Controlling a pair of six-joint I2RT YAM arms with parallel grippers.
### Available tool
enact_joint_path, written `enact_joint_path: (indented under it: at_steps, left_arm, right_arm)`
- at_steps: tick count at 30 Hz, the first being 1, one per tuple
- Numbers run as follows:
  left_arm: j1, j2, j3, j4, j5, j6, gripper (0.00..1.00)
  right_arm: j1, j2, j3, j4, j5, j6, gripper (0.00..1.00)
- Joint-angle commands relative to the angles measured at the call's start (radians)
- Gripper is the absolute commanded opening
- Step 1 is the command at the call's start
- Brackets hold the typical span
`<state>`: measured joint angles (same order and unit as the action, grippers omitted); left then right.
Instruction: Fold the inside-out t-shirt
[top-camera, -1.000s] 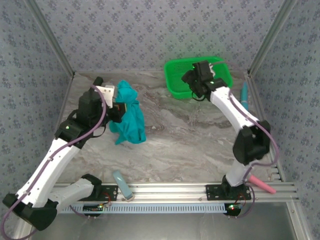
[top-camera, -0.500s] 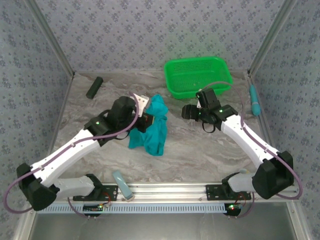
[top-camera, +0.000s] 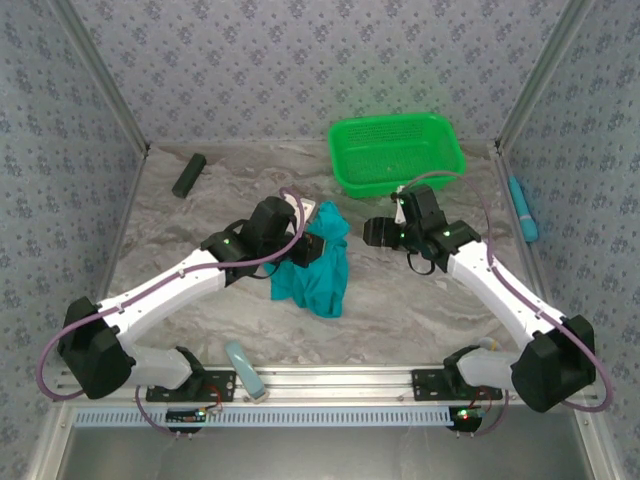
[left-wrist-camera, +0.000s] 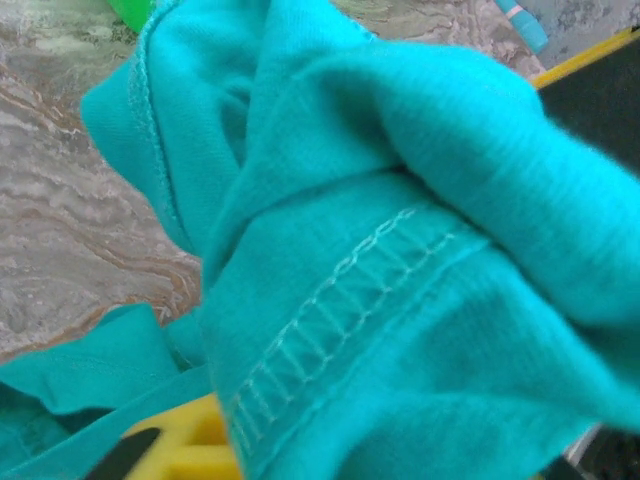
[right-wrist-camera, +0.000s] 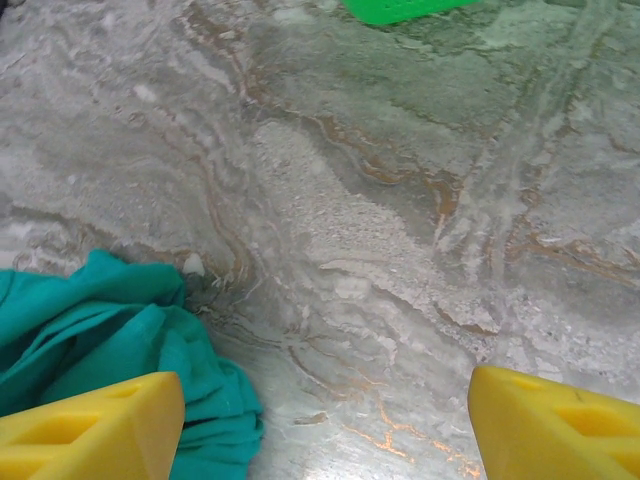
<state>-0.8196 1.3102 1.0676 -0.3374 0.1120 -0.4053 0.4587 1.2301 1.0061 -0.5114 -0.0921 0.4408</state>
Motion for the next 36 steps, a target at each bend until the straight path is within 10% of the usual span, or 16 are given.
enact_joint_path:
  at_steps: [1, 6, 21, 28, 36]
  left_arm:
    - [-0.005, -0.015, 0.009, 0.029, -0.002, -0.004, 0.32]
    - [0.002, -0.054, 0.035, -0.085, -0.106, -0.007, 0.57]
    - [0.096, -0.11, -0.25, -0.107, 0.025, -0.095, 0.58]
    - [0.181, -0.089, -0.222, -0.065, 0.165, -0.066, 0.0]
    - [0.303, -0.155, 0.163, -0.218, 0.189, 0.112, 0.0]
  right_arm:
    - [0.028, -0.044, -0.037, 0.047, -0.067, -0.082, 0.77]
    - [0.123, -0.057, -0.068, 0.052, -0.133, -0.152, 0.77]
    - [0.371, 0.262, -0.125, 0.324, -0.26, -0.018, 0.73]
    - [0.292, 0.288, -0.051, 0.349, -0.186, 0.021, 0.02]
    - [0.183, 0.131, 0.281, 0.119, -0.151, -0.121, 0.0]
